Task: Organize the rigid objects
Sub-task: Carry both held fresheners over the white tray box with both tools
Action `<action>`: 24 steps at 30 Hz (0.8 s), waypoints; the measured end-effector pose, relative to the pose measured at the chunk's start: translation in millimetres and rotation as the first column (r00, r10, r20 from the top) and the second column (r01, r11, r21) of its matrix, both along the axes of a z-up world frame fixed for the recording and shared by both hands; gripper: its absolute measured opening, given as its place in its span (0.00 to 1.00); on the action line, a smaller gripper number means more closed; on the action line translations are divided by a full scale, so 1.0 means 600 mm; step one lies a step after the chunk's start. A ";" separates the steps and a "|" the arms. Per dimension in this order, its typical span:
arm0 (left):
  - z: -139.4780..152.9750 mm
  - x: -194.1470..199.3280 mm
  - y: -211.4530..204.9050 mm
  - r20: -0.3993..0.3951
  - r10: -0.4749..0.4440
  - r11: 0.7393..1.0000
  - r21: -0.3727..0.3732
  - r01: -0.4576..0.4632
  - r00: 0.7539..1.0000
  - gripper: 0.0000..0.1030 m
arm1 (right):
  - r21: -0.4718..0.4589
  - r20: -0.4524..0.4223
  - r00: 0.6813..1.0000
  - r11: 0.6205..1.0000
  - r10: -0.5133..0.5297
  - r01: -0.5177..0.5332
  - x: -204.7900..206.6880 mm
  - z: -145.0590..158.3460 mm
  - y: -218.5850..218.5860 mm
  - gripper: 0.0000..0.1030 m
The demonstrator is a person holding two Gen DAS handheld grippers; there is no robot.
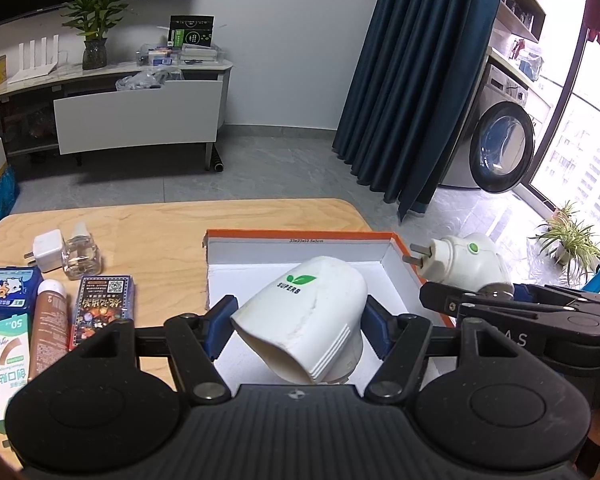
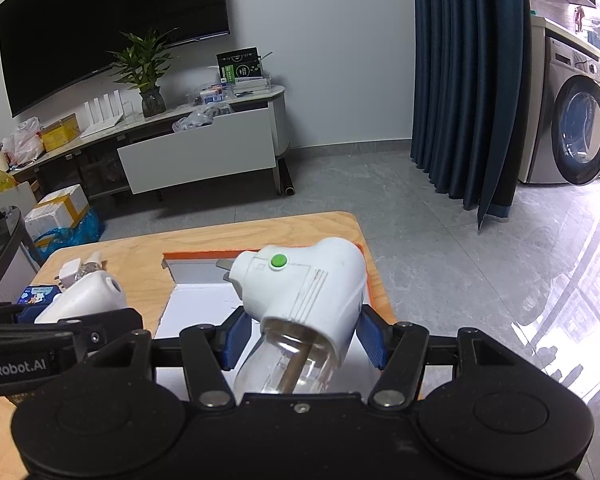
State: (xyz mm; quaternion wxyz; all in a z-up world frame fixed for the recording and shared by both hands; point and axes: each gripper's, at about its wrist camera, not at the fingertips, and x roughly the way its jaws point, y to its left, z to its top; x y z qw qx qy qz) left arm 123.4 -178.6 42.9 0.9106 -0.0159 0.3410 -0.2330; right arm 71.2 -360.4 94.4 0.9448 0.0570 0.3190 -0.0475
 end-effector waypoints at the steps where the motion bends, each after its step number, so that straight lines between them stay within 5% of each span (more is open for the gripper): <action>1: 0.000 0.000 0.000 0.001 -0.001 1.000 -0.001 0.001 1.000 0.65 | -0.001 0.000 1.000 1.000 -0.001 0.001 0.001 0.001 0.000 0.68; 24: 0.006 -0.001 0.007 0.014 0.016 1.000 0.001 -0.016 1.000 0.65 | 0.011 0.009 1.000 1.000 0.002 -0.002 0.011 0.007 0.002 0.68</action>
